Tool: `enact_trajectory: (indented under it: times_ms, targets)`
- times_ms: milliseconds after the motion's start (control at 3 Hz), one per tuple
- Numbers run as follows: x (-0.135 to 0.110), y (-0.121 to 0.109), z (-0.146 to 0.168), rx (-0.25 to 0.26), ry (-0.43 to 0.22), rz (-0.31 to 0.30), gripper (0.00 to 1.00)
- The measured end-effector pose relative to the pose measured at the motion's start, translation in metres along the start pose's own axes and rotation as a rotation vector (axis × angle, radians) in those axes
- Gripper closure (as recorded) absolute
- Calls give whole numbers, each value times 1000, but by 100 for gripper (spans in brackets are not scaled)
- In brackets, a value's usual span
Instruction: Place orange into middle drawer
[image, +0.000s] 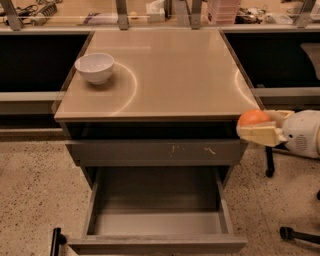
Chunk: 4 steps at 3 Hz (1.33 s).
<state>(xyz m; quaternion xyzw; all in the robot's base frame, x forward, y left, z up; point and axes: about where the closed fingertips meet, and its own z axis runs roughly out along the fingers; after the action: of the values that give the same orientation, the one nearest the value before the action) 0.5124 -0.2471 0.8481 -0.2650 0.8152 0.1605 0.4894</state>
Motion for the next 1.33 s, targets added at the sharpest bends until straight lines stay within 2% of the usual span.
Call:
enact_trajectory:
  times_ms: [333, 667, 1000, 1333]
  targets:
    - [18, 8, 7, -14, 25, 18, 100]
    - [18, 8, 7, -14, 25, 18, 100]
    - [66, 4, 23, 3, 56, 112, 100]
    - [127, 3, 47, 0, 84, 239, 100]
